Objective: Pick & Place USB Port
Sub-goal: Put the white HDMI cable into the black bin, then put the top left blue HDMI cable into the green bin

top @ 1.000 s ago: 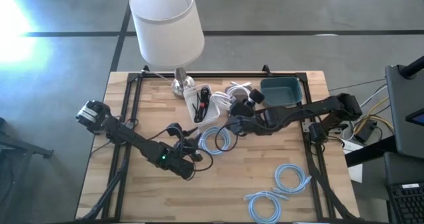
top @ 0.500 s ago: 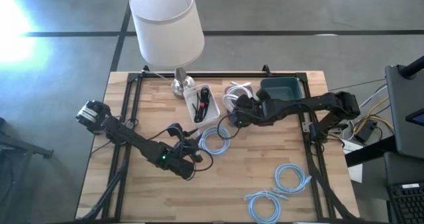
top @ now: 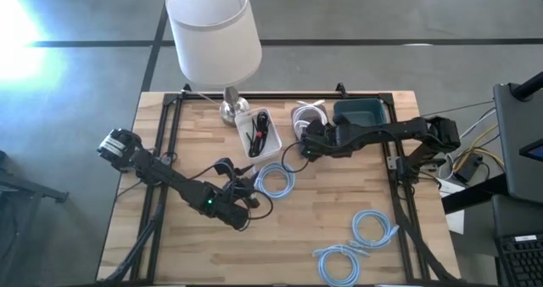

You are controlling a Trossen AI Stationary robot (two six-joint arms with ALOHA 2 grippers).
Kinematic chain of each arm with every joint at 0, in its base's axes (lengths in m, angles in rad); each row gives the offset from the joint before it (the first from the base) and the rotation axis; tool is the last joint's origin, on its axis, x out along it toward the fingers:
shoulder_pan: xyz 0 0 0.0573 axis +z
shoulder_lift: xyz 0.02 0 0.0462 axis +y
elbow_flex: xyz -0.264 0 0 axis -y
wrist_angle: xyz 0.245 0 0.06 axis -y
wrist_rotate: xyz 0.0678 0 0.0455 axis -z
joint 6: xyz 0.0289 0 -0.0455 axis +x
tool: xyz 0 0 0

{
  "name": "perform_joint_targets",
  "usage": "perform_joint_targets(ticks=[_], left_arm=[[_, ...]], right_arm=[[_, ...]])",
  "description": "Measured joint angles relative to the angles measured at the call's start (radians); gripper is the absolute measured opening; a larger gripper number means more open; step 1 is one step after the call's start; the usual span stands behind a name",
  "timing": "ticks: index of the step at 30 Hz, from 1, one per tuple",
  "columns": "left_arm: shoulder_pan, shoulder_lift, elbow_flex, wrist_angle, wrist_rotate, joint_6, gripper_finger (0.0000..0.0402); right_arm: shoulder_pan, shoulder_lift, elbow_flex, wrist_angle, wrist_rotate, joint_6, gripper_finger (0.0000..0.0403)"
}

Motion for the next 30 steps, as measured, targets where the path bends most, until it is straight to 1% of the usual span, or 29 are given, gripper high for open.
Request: perform_joint_targets(ticks=[4, 6, 10, 13, 21, 23, 27, 30], left_arm=[[0.0, 0.0, 0.0, 0.0, 0.0, 0.0, 0.014], [0.0, 0.0, 0.0, 0.0, 0.0, 0.0, 0.014], [0.0, 0.0, 0.0, 0.0, 0.001, 0.0, 0.014], [0.0, 0.0, 0.0, 0.0, 0.006, 0.0, 0.014], [0.0, 0.0, 0.0, 0.0, 0.021, 0.0, 0.014], [0.0, 0.0, 0.0, 0.0, 0.021, 0.0, 0.014], [0.0, 0.0, 0.0, 0.0, 0.021, 0.0, 0.014], [0.0, 0.0, 0.0, 0.0, 0.026, 0.0, 0.014]], right_arm=[[0.0, 0.0, -0.002, 0.0, 0.025, -0.004, 0.0119], [-0.002, 0.0, -0.002, 0.0, 0.078, -0.004, 0.0127], [-0.006, 0.0, -0.009, 0.0, 0.224, -0.022, 0.014], [-0.011, 0.0, -0.019, 0.0, 0.264, -0.034, 0.0148], [-0.011, 0.0, -0.039, 0.0, 0.259, -0.059, 0.0161], [-0.006, 0.0, -0.028, -0.005, 0.21, -0.059, 0.0162], [0.012, 0.0, 0.01, 0.001, 0.068, -0.084, 0.0158], [0.037, 0.0, 0.03, 0.023, 0.033, -0.089, 0.0152]])
